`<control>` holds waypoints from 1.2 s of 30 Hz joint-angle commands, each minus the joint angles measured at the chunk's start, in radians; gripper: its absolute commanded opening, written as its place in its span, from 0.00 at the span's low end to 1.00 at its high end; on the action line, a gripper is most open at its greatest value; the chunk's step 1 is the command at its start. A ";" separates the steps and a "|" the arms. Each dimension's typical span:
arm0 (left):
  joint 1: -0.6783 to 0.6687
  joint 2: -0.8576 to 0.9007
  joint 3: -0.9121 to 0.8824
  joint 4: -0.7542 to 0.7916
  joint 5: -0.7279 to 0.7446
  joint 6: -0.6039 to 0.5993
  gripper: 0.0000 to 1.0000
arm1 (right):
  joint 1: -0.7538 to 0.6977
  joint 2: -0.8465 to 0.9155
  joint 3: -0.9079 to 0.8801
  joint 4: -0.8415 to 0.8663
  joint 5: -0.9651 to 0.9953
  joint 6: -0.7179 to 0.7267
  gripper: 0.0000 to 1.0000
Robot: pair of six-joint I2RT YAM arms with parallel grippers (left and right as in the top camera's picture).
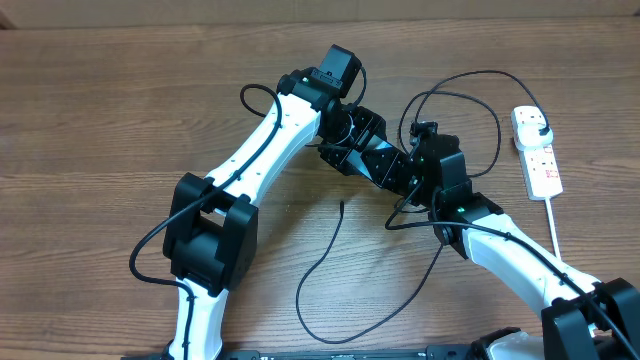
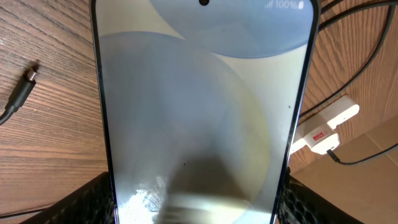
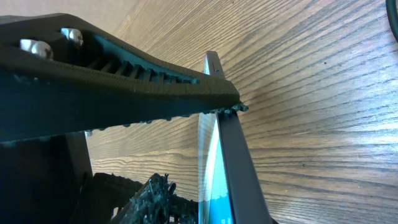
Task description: Plug charger to phone and switch on socket
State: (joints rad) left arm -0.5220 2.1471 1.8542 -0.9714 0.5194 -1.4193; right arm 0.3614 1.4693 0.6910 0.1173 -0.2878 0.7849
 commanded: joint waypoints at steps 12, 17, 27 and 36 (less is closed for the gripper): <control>-0.003 -0.018 0.034 0.004 0.024 -0.018 0.04 | 0.004 0.002 0.023 0.008 0.000 -0.008 0.13; -0.003 -0.018 0.034 0.004 0.021 -0.017 0.04 | 0.004 0.002 0.023 0.008 0.000 -0.007 0.08; -0.002 -0.018 0.034 0.004 -0.001 0.010 0.34 | 0.002 0.002 0.023 0.009 0.000 -0.008 0.04; 0.019 -0.018 0.034 0.005 -0.006 0.102 1.00 | -0.026 0.002 0.023 0.012 -0.001 -0.007 0.04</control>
State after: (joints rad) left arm -0.5163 2.1471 1.8603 -0.9691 0.5156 -1.3907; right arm 0.3473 1.4731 0.6910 0.1116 -0.2649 0.8047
